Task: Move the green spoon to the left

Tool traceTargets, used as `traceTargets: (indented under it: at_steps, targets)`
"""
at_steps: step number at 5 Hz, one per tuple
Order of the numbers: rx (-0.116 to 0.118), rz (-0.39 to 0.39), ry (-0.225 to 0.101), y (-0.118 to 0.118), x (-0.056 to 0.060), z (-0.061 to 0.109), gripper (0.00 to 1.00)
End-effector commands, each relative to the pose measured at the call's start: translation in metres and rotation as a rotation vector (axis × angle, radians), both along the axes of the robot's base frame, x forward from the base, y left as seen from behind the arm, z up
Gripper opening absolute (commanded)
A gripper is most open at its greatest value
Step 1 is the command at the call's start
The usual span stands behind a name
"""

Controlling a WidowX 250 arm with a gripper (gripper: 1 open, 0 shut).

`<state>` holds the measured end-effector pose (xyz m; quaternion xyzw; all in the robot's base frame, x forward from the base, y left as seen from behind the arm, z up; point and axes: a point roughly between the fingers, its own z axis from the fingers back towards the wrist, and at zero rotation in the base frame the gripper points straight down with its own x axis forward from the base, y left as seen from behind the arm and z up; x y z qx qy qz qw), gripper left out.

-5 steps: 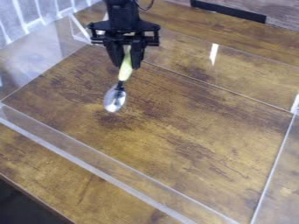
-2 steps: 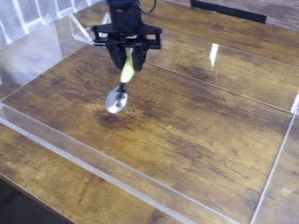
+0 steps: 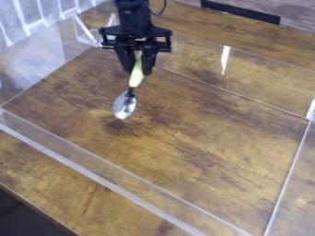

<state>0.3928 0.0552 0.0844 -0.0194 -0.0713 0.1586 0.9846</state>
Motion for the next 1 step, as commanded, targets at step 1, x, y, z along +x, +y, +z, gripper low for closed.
traceTargets:
  at_steps: [1]
  targets:
    - [0.007,0.009,-0.061,0.0084,0.0094,0.0189,0.00]
